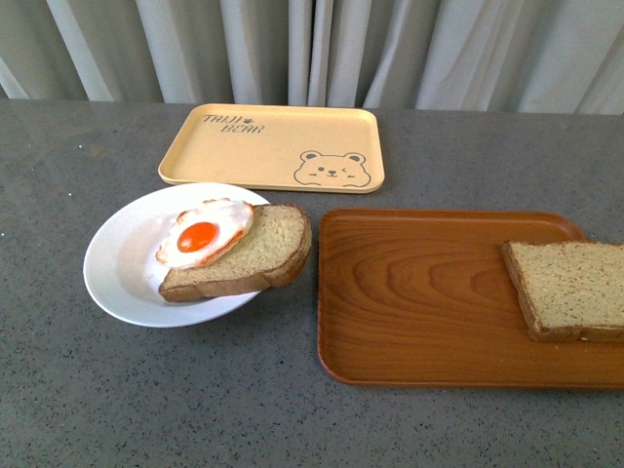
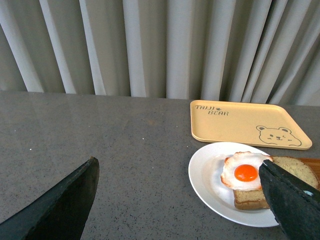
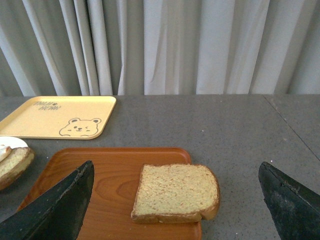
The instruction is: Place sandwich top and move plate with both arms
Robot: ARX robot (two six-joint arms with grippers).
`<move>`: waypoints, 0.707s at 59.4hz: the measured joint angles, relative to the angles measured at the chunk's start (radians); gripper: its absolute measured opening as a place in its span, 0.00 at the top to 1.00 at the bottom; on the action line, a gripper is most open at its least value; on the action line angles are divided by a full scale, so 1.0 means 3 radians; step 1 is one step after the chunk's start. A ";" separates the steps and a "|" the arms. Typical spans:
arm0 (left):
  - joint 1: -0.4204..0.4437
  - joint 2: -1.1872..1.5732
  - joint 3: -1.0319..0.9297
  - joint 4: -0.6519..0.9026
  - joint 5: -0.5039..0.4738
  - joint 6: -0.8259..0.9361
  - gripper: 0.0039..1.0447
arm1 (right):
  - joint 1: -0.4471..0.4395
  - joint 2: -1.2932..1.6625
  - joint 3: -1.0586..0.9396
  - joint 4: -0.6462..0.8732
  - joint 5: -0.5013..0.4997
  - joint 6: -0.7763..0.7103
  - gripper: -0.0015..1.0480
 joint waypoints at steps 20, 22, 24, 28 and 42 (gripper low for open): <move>0.0000 0.0000 0.0000 0.0000 0.0000 0.0000 0.08 | 0.0000 0.0000 0.0000 0.0000 0.0000 0.0000 0.09; 0.0000 0.0000 0.0000 0.0000 0.0000 0.0000 0.08 | 0.0000 0.0000 0.0000 0.0000 0.0000 0.0000 0.09; 0.0000 0.0000 0.0000 0.0000 0.0000 0.0000 0.08 | 0.0000 0.0000 0.0000 0.0000 0.0000 0.0000 0.09; 0.0000 0.0000 0.0000 0.0000 0.0000 0.0000 0.08 | 0.0000 0.0000 0.0000 0.0000 0.0000 0.0000 0.09; 0.0000 0.0000 0.0000 0.0000 0.0000 0.0000 0.08 | 0.0000 0.0000 0.0000 0.0000 0.0000 0.0000 0.09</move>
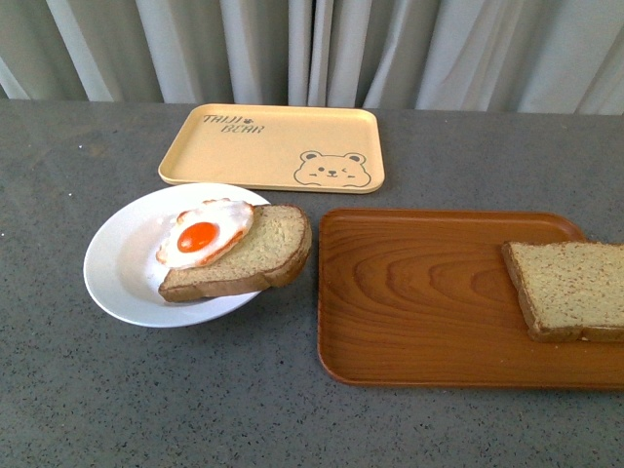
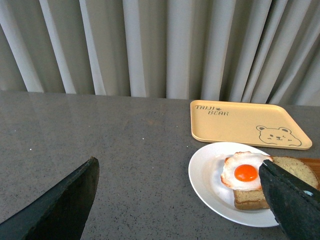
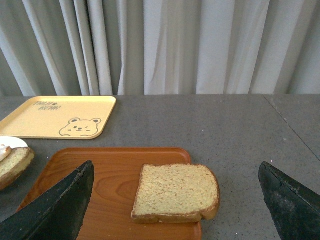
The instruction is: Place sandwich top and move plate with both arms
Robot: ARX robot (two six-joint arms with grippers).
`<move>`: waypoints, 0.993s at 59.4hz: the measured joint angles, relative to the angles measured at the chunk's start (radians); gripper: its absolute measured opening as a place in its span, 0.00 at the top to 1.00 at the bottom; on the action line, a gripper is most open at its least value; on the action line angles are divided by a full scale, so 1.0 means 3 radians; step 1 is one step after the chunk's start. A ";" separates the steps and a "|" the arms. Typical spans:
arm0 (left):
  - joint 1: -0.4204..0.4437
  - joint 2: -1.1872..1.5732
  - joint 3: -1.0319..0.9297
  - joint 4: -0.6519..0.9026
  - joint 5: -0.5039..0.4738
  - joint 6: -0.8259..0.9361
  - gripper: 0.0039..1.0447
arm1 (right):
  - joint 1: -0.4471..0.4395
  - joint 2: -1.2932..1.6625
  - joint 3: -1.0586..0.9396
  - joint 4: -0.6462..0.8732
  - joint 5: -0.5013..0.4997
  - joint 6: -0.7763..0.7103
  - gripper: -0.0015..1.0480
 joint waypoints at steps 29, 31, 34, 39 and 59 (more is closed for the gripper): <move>-0.0001 0.0000 0.0000 0.0000 0.0000 0.0000 0.08 | -0.1026 0.2191 0.0717 -0.0060 -0.1661 -0.0226 0.09; -0.0001 0.0000 0.0000 0.0000 0.0000 0.0000 0.08 | -0.1096 0.2468 0.0778 0.0168 -0.1645 -0.0256 0.09; -0.0001 0.0000 0.0000 0.0000 0.0000 0.0000 0.08 | -0.1194 0.2935 0.0877 0.0538 -0.1612 -0.0284 0.09; -0.0001 0.0000 0.0000 0.0000 0.0000 0.0000 0.08 | -0.1301 0.3667 0.1059 0.0991 -0.1615 -0.0310 0.09; -0.0001 0.0000 0.0000 0.0000 0.0000 0.0000 0.08 | -0.1572 0.5549 0.1757 0.1364 -0.1738 -0.0123 0.09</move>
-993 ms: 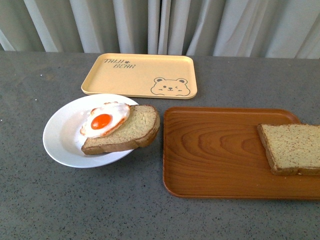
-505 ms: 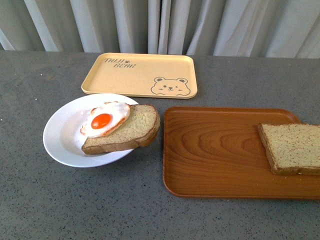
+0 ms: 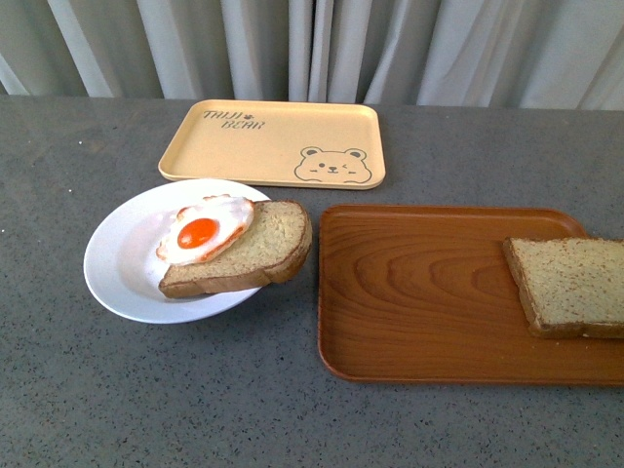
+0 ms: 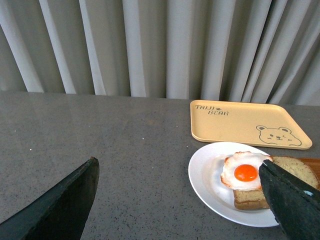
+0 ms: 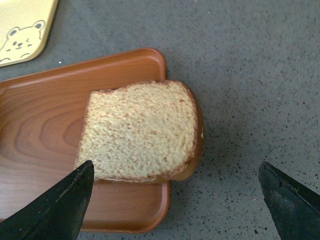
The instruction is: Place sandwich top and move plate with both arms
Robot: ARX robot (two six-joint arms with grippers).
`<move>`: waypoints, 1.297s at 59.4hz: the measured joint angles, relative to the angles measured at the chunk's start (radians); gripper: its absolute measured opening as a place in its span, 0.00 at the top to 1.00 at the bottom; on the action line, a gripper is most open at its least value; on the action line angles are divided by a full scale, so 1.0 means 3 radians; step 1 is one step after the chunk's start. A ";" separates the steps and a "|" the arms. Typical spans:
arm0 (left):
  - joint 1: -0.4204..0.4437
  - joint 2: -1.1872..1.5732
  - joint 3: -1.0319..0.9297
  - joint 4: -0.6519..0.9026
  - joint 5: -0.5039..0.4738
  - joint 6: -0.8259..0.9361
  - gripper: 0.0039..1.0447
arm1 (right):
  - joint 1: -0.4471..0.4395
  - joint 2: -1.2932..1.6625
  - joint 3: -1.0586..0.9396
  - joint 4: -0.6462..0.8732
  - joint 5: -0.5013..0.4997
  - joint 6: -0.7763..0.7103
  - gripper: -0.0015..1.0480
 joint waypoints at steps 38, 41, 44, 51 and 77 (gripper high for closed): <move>0.0000 0.0000 0.0000 0.0000 0.0000 0.0000 0.08 | 0.0159 0.0848 0.0384 0.0116 -0.0010 0.0402 0.09; 0.0000 0.0000 0.0000 0.0000 0.0000 0.0000 0.08 | 0.0189 0.0881 0.0404 0.0126 -0.0010 0.0426 0.09; 0.0000 0.0000 0.0000 0.0000 0.0000 0.0000 0.08 | 0.0212 0.0900 0.0417 0.0136 -0.0010 0.0457 0.09; 0.0000 0.0000 0.0000 0.0000 0.0000 0.0000 0.08 | 0.0273 0.0930 0.0444 0.0158 -0.0009 0.0525 0.14; 0.0000 0.0000 0.0000 0.0000 0.0000 0.0000 0.08 | 0.0350 0.0703 0.0411 0.0090 -0.0201 0.0740 0.85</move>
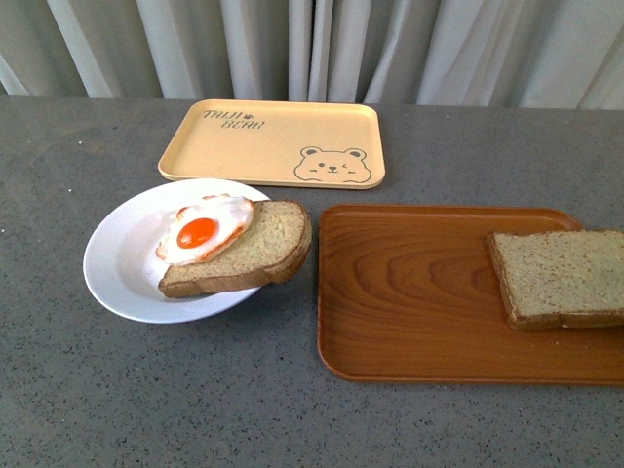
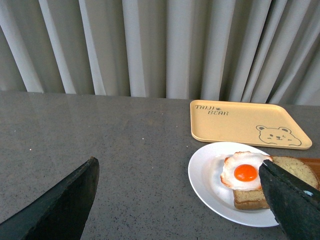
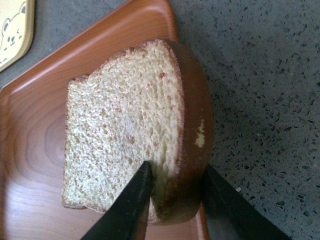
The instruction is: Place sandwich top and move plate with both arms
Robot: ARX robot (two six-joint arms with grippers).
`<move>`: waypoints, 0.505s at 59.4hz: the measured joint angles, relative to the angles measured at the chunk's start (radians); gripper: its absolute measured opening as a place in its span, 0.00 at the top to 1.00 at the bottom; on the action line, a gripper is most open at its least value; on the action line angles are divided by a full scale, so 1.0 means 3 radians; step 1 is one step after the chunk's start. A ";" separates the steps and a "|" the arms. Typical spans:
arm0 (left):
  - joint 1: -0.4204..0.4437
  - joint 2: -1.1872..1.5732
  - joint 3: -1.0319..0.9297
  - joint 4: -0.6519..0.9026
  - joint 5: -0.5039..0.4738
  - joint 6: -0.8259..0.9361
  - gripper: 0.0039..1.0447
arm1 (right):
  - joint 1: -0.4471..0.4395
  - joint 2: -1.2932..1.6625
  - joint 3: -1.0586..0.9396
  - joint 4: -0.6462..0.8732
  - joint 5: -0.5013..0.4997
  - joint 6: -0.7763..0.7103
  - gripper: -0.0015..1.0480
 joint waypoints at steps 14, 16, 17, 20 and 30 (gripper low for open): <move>0.0000 0.0000 0.0000 0.0000 0.0000 0.0000 0.08 | 0.0173 -0.0603 -0.0052 -0.0098 -0.0154 0.0296 0.98; 0.0000 0.0000 0.0000 0.0000 0.0000 0.0000 0.08 | 0.0226 -0.0679 -0.0052 -0.0099 -0.0158 0.0354 0.98; 0.0000 0.0000 0.0000 0.0000 0.0000 0.0000 0.08 | 0.0245 -0.0704 -0.0052 -0.0099 -0.0158 0.0362 0.98; 0.0000 0.0000 0.0000 0.0000 0.0000 0.0000 0.08 | 0.0357 -0.0829 -0.0052 -0.0108 -0.0149 0.0454 0.98; 0.0000 0.0000 0.0000 0.0000 0.0000 0.0000 0.08 | 0.0852 -0.1114 0.0003 -0.0062 0.0020 0.0791 0.98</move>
